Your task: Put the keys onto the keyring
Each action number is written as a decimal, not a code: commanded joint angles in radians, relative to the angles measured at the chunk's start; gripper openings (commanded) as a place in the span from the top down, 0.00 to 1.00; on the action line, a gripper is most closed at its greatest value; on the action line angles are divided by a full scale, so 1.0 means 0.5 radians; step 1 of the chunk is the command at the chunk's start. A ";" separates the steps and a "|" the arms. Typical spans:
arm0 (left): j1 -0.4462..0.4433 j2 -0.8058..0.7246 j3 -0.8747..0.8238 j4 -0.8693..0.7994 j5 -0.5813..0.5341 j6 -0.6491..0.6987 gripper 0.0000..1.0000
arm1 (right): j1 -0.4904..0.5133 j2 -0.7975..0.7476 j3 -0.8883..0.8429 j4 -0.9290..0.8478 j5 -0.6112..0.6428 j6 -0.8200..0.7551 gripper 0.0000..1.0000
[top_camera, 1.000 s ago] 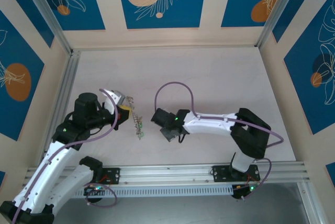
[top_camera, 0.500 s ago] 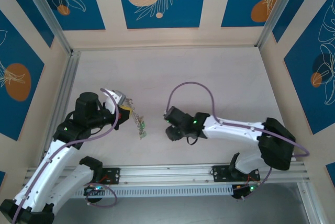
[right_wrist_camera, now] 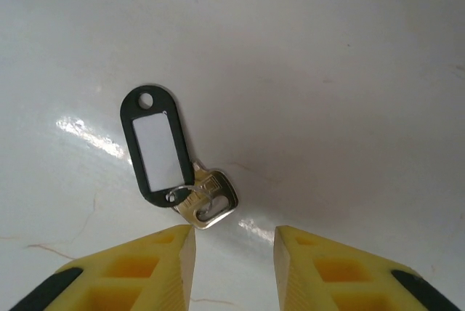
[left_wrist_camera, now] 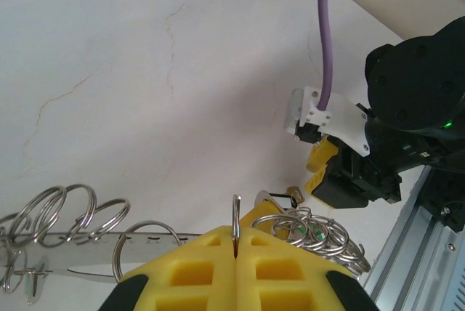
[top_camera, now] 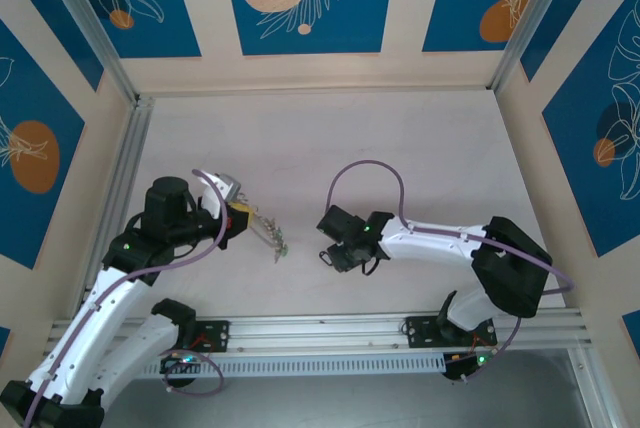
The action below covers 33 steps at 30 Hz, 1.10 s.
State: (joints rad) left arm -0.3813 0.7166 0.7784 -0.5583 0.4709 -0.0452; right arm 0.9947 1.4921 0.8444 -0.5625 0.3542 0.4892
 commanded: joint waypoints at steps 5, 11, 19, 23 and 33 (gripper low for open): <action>0.032 -0.018 0.002 0.123 0.090 -0.025 1.00 | -0.023 0.112 0.143 -0.035 -0.109 -0.215 0.66; 0.040 -0.021 -0.005 0.125 0.093 -0.018 1.00 | -0.016 0.220 0.193 -0.053 -0.170 -0.274 0.66; 0.054 -0.006 -0.007 0.142 0.119 -0.025 1.00 | -0.036 0.291 0.177 -0.030 -0.229 -0.291 0.66; 0.063 -0.001 -0.007 0.150 0.131 -0.032 1.00 | -0.035 0.322 0.174 -0.007 -0.262 -0.296 0.66; 0.088 0.009 -0.014 0.166 0.150 -0.048 1.00 | -0.035 0.337 0.152 0.035 -0.285 -0.321 0.72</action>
State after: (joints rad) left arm -0.3550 0.7242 0.7708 -0.5247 0.5087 -0.0547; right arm 0.9810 1.6478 0.9165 -0.5457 0.2455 0.3393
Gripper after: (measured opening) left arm 0.050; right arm 0.292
